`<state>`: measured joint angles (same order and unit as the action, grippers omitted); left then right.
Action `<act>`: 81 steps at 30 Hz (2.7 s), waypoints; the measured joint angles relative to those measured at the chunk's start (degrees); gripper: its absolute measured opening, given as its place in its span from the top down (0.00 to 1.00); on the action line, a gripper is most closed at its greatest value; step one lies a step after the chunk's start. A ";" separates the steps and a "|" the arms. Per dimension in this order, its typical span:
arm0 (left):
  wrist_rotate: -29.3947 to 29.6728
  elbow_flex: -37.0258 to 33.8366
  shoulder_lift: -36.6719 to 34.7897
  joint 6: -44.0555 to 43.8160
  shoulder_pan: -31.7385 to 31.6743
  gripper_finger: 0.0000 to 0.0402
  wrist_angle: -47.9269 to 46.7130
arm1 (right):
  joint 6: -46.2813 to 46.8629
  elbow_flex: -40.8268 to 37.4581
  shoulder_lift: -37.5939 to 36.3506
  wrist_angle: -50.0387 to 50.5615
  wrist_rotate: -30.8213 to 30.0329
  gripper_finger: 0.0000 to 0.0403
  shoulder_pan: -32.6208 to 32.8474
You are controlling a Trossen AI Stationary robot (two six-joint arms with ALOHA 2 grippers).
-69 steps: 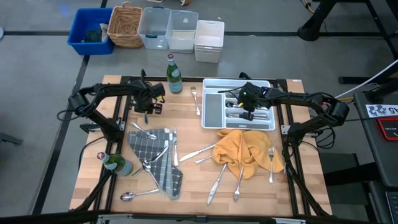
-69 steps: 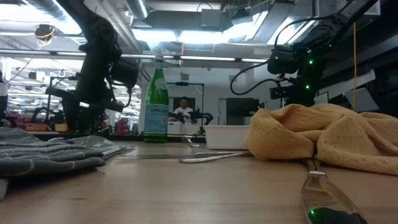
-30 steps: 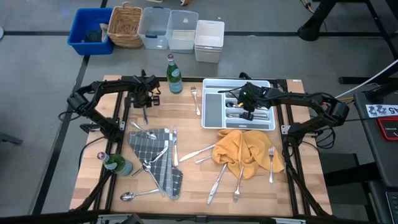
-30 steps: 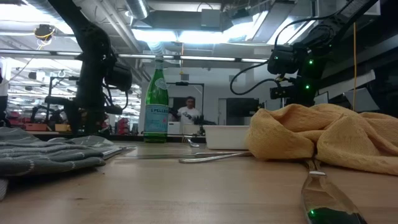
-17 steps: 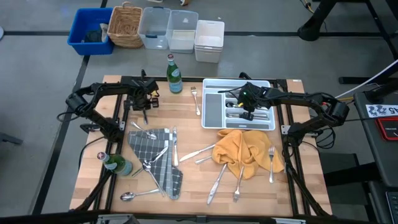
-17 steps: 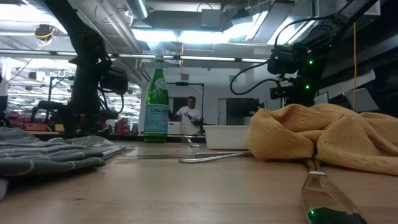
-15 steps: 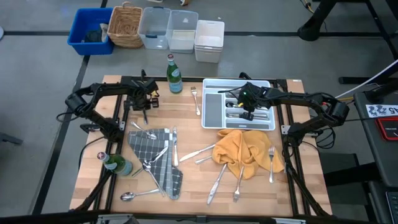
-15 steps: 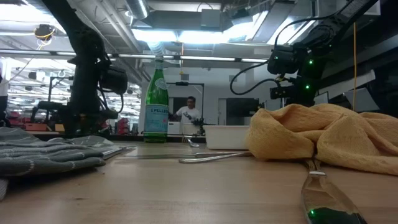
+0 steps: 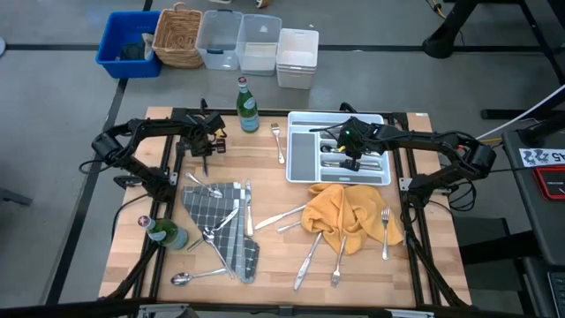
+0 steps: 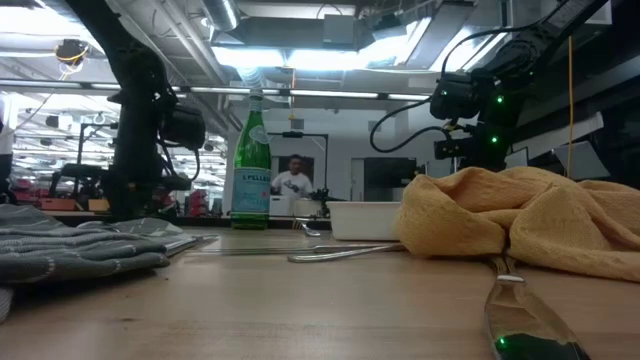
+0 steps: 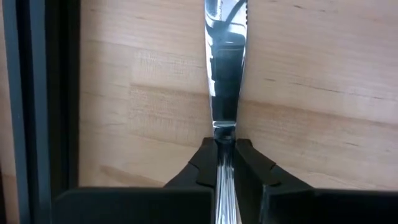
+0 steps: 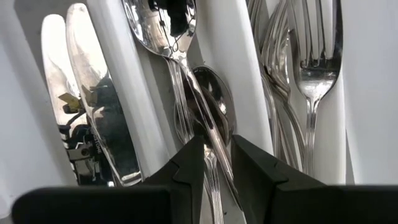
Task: Sort silverware
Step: Put the silver knife into the cutlery tray
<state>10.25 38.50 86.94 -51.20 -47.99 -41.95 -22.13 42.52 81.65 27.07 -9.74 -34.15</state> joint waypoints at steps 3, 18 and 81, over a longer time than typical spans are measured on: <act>-0.36 -0.09 -0.20 0.69 0.12 0.94 0.06 | 0.00 0.00 -0.02 0.00 -0.04 0.79 0.00; -6.36 -0.52 -10.51 0.68 1.03 0.95 1.11 | 0.00 0.00 0.00 -0.02 -0.13 0.79 0.00; 6.09 -0.26 -5.84 -24.87 37.59 0.92 64.26 | 50.82 12.70 -0.02 -10.36 37.31 0.79 1.93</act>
<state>16.34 38.24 81.10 -76.07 -10.39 22.30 28.69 55.22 81.62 16.71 27.57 -32.22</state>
